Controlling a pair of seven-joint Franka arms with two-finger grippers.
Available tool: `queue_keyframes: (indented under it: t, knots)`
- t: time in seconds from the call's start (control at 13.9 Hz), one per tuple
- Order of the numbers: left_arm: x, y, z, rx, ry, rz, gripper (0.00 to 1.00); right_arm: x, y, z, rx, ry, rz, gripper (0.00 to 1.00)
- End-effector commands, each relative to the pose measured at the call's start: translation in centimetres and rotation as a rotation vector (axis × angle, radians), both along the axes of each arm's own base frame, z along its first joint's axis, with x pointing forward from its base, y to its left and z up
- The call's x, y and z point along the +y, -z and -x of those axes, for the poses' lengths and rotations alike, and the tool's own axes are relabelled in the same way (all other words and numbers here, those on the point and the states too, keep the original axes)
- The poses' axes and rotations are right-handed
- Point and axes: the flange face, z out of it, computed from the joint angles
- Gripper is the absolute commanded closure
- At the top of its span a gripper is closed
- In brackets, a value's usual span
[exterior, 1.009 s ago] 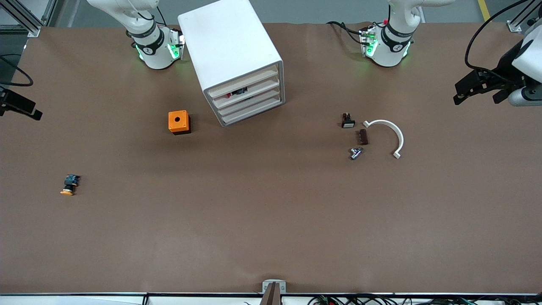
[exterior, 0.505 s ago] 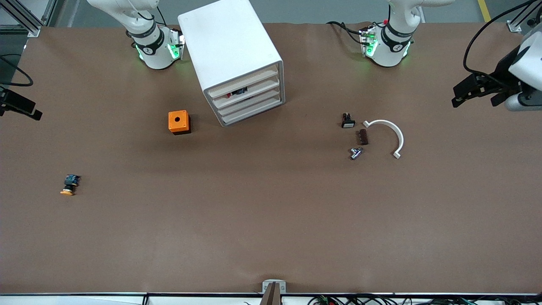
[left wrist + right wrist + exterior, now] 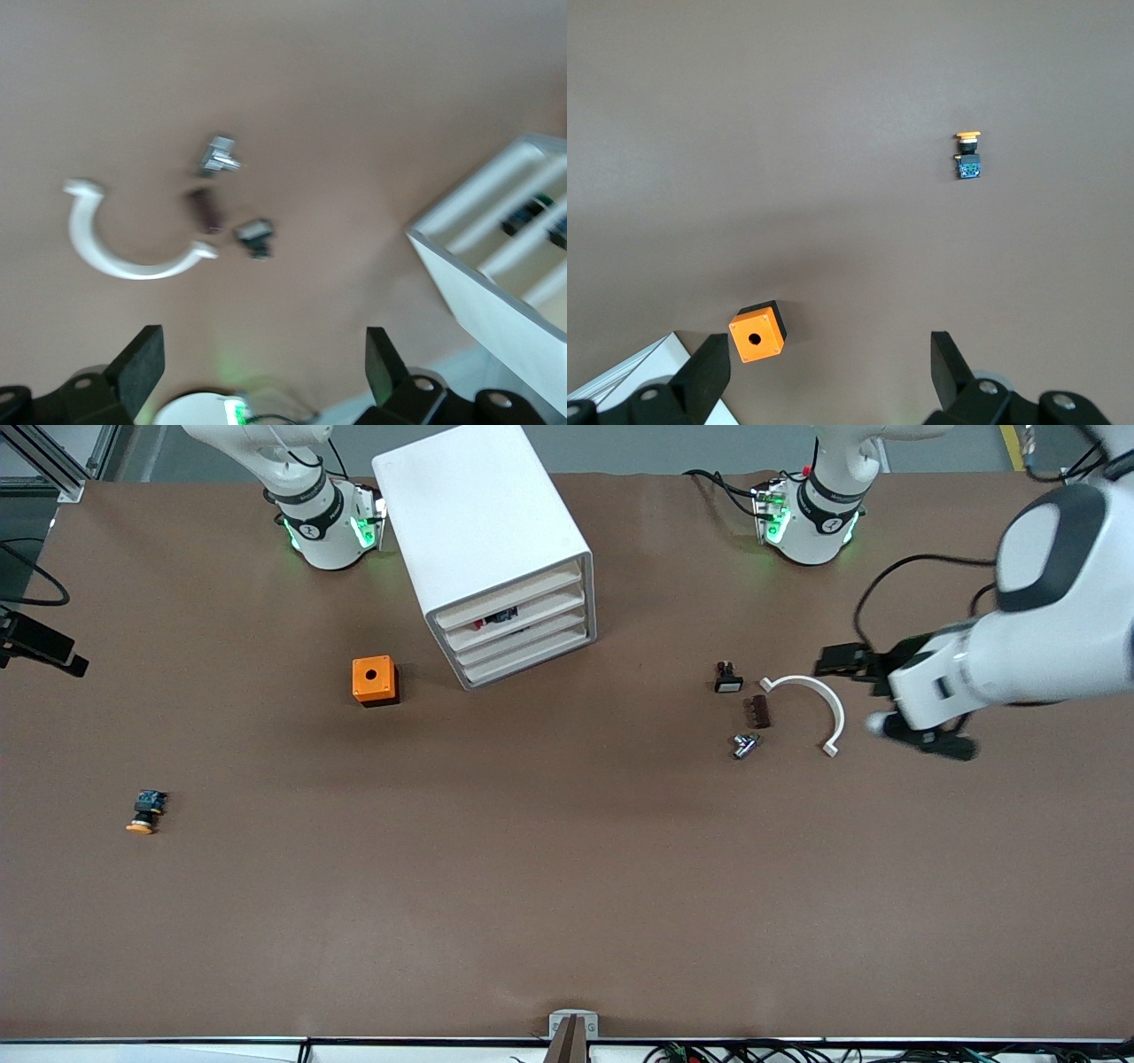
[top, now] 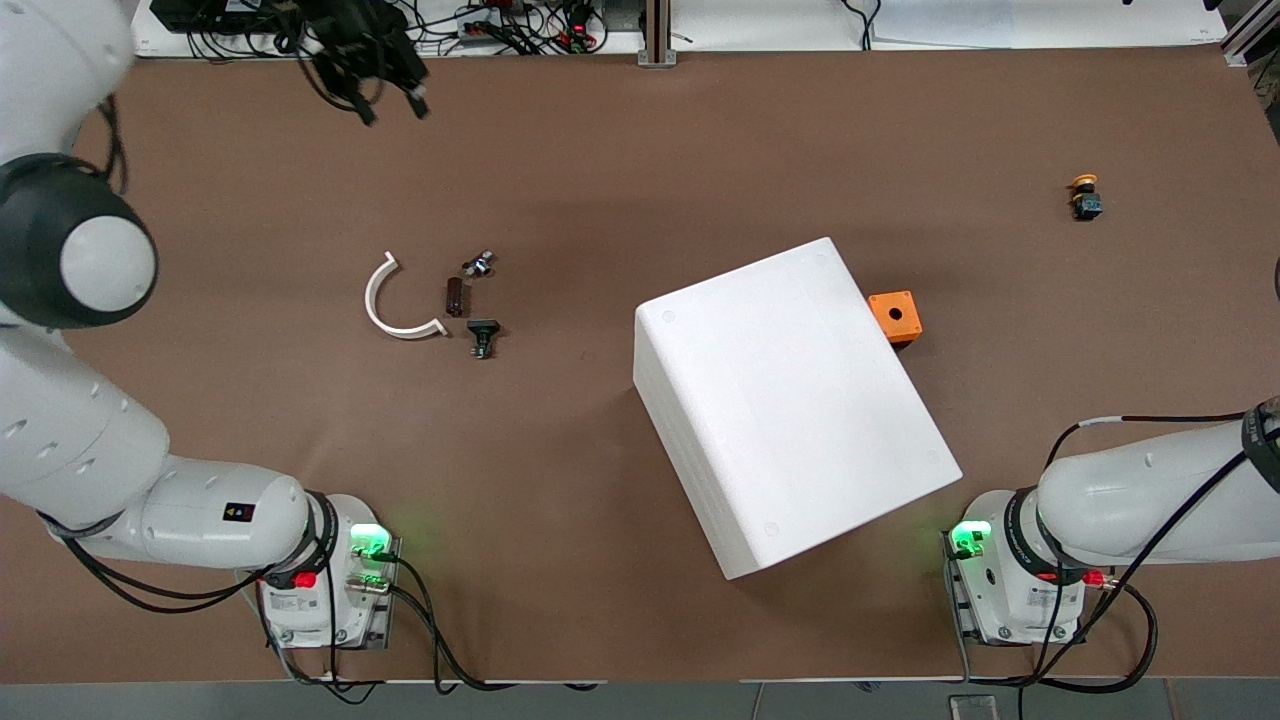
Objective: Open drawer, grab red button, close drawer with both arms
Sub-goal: 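Reach the left gripper to the handle of the white cabinet drawer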
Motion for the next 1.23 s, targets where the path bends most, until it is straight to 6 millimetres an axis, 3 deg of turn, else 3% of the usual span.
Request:
queue_keyframes:
  t: [0.0, 0.14, 0.29, 0.43, 0.65, 0.94, 1.15]
  knots:
    - [-5.7, 4.0, 0.3, 0.134, 0.045, 0.158, 0.00, 0.2, -0.4, -0.2, 0.000, -0.008, 0.005, 0.00]
    - [-9.5, 8.3, 0.3, 0.225, 0.090, 0.292, 0.00, 0.4, -0.4, -0.2, 0.000, -0.004, 0.004, 0.00]
    - [-12.5, 10.9, 0.6, 0.256, 0.110, 0.431, 0.00, 1.5, -0.3, -0.3, 0.002, -0.008, 0.007, 0.00]
    - [-15.5, 12.7, 1.3, 0.283, 0.111, 0.511, 0.00, 2.1, -0.2, -0.3, 0.011, 0.055, 0.004, 0.00]
    - [-20.6, 14.9, 3.2, 0.272, 0.133, 0.607, 0.00, 4.8, 0.0, -0.2, 0.031, 0.131, 0.007, 0.00]
    - [-26.2, 21.2, 6.9, 0.223, 0.124, 0.721, 0.00, 8.4, 0.1, 0.1, 0.055, 0.269, 0.011, 0.00]
    - [-29.8, 23.8, 10.5, 0.237, 0.112, 0.806, 0.02, 11.3, 0.3, 0.3, 0.062, 0.340, 0.018, 0.00]
